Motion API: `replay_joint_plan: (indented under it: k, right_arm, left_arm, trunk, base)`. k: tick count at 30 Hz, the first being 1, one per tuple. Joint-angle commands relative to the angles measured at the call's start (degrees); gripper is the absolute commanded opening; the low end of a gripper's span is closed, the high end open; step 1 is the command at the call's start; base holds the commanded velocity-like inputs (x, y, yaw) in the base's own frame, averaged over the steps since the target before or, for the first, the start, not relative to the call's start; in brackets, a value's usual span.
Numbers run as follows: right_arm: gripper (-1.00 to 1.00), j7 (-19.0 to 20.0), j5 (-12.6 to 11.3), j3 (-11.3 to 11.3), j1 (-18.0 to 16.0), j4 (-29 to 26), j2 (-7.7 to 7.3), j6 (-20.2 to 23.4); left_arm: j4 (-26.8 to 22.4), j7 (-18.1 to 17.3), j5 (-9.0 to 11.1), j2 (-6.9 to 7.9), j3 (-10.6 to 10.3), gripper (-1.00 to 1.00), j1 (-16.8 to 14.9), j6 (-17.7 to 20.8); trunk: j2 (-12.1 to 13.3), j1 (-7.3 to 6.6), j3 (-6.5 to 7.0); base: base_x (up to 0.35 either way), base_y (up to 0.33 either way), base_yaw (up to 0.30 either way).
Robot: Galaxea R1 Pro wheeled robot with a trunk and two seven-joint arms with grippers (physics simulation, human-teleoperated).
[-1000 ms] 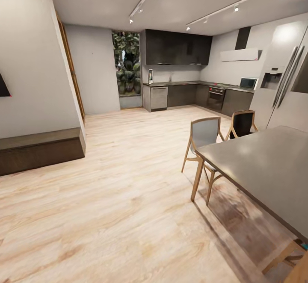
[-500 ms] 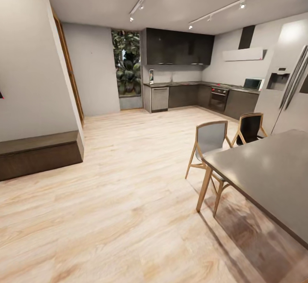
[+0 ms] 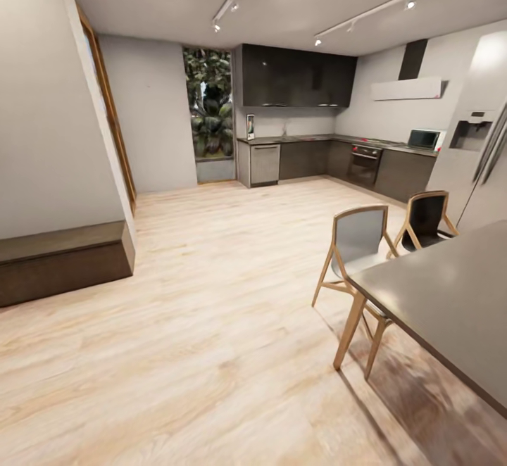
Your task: Pick up the poster from the kitchen countertop and hang it on one of the wall nails in the kitchen.
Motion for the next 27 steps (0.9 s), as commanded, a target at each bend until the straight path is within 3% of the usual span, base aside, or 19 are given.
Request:
replay_joint_plan:
  k: [1, 27]
  right_arm:
    - [1.0, -0.03, 0.14, 0.19, -0.04, 0.05, -0.04, -0.16]
    - [1.0, -0.03, 0.14, 0.21, -0.04, 0.05, -0.06, -0.16]
  left_arm:
    - [-0.05, 0.01, 0.0, -0.01, 0.04, 1.0, 0.02, -0.09]
    - [-0.07, 0.0, 0.01, -0.01, 0.04, 1.0, 0.02, -0.09]
  trunk:
    - [-0.02, 0.04, -0.04]
    - [-0.02, 0.04, -0.04]
  base:
    - [0.338, 0.077, 0.0]
    - [0.338, 0.077, 0.0]
